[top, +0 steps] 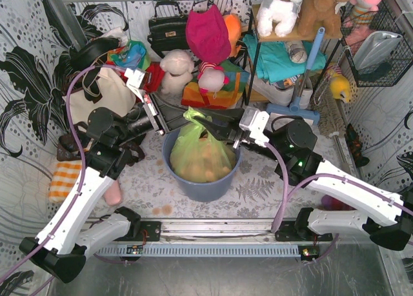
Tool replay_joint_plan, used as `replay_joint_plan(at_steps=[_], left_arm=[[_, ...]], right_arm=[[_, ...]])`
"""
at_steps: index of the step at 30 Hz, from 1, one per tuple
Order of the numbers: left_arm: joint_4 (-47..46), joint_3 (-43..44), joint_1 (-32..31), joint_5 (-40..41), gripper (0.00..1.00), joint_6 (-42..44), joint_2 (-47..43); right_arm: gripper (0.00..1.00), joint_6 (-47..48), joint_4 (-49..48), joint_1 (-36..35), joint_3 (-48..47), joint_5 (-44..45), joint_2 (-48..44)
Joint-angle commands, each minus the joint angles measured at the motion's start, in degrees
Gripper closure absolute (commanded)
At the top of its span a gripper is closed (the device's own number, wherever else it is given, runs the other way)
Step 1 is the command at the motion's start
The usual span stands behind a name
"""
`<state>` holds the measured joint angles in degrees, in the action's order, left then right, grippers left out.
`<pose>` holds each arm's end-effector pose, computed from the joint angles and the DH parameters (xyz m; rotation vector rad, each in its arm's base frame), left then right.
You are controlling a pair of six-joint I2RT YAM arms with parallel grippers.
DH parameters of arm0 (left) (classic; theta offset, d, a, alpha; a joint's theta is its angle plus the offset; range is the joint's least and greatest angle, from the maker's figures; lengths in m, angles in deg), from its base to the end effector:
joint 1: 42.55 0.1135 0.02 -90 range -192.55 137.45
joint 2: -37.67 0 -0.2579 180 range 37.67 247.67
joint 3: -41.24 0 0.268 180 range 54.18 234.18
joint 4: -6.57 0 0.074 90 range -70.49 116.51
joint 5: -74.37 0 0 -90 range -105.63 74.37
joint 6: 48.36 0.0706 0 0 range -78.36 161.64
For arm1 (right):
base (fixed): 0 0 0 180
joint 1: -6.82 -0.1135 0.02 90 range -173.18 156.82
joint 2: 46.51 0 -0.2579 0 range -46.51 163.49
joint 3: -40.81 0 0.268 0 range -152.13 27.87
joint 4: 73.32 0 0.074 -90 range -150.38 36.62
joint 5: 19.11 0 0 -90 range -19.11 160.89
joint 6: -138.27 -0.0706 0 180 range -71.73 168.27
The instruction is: Tie the trash bag
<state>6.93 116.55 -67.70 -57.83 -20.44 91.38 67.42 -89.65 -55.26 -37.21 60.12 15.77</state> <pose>0.1919 -0.1425 0.4658 0.2885 1.4902 -1.7023 0.1192 0.2531 0.4906 -0.8087 0.6719 0.7762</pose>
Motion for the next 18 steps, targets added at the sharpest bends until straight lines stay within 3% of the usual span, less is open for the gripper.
replay_joint_plan(at_steps=[1, 9, 18], left_arm=[[-1.01, 2.53, -0.14, -0.02, 0.99, 0.74, -0.36], [0.44, 3.64, -0.17, -0.1, 0.99, 1.53, -0.1], [0.99, 4.15, -0.17, -0.17, 0.99, 1.87, 0.03]], right_arm=[[0.73, 2.95, 8.58, -0.18, -4.74, 1.68, 0.76], [0.68, 5.99, 13.11, -0.58, -10.23, 1.59, 4.78], [0.72, 8.07, 14.52, -0.66, -15.1, -0.58, 9.48]])
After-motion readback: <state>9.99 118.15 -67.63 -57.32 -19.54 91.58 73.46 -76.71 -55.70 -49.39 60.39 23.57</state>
